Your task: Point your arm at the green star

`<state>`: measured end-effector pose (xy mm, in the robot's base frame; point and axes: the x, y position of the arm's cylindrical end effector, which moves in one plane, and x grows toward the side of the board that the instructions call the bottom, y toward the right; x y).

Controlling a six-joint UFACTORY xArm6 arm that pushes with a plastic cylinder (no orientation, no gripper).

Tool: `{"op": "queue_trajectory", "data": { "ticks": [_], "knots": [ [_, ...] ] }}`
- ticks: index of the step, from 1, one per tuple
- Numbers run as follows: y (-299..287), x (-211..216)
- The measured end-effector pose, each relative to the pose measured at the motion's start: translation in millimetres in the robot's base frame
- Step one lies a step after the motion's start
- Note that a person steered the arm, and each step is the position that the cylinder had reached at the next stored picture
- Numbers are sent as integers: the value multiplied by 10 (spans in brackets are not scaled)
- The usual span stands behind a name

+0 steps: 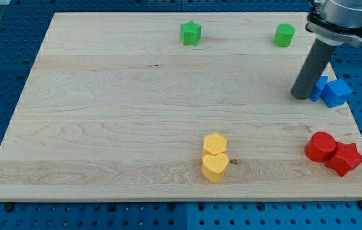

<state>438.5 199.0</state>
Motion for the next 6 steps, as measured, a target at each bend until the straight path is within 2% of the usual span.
{"op": "queue_trajectory", "data": {
  "ticks": [1, 2, 4, 5, 6],
  "knots": [
    [-657, -101],
    [-1489, -416],
    [-2804, -1379],
    [-2862, -1740],
    [-1922, -1659]
  ]
}}
